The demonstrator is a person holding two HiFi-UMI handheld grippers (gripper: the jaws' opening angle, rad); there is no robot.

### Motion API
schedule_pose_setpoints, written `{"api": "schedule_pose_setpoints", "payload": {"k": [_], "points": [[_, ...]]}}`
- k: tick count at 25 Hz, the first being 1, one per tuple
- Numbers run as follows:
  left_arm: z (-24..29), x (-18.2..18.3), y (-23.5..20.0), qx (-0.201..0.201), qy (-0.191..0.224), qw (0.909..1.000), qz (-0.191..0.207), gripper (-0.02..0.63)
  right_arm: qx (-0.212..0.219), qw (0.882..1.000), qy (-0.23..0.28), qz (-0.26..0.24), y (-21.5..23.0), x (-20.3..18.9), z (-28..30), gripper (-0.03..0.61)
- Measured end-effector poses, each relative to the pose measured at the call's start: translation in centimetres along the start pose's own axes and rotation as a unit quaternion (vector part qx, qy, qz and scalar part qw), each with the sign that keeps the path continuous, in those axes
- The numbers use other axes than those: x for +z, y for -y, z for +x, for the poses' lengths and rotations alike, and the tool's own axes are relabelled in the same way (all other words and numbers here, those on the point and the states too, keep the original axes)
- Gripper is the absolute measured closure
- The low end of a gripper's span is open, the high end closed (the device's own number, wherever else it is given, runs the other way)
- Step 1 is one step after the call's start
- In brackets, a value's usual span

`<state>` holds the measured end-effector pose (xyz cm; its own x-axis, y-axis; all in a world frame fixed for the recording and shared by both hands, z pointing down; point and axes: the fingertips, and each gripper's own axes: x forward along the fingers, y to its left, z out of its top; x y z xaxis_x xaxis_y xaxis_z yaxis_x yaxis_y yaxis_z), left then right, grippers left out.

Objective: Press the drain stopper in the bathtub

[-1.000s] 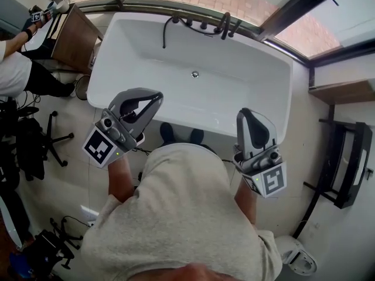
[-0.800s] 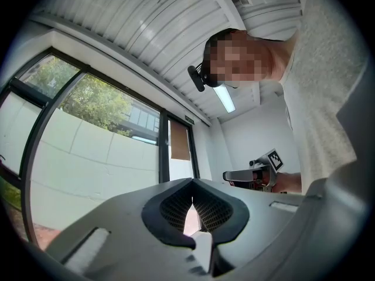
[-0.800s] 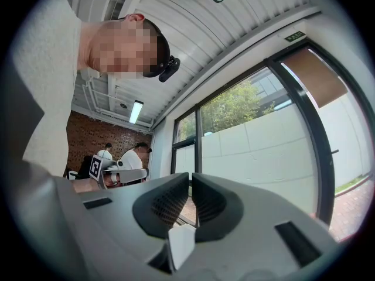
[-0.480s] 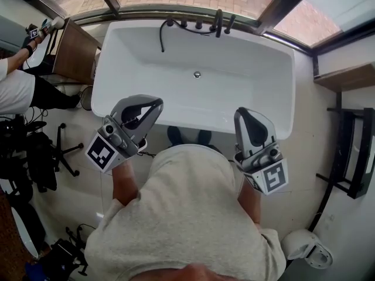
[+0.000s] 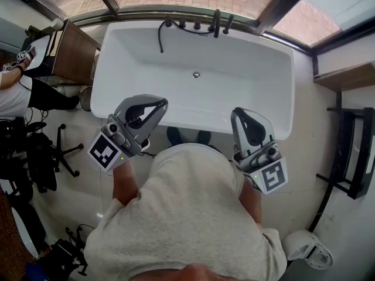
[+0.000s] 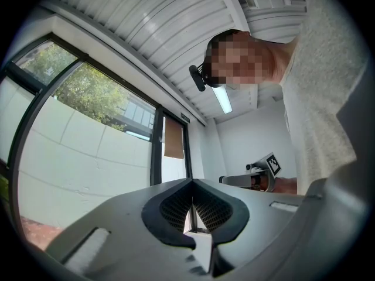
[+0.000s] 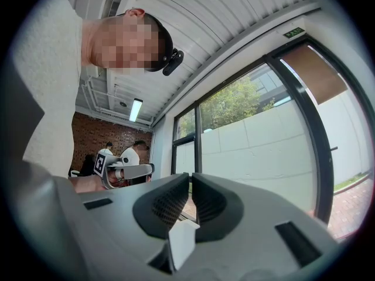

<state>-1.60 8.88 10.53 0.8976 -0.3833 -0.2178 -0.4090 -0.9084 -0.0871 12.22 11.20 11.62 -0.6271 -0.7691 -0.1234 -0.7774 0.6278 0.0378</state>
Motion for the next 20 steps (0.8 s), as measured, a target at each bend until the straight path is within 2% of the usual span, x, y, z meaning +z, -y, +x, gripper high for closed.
{"api": "schedule_pose_setpoints", "payload": {"k": [20], "points": [[-0.3, -0.6, -0.2, 0.017, -0.013, 0.9998, -0.003, 0.612, 0.024, 0.999, -0.032, 0.003, -0.7, -1.4, 0.2, 0.563]]}}
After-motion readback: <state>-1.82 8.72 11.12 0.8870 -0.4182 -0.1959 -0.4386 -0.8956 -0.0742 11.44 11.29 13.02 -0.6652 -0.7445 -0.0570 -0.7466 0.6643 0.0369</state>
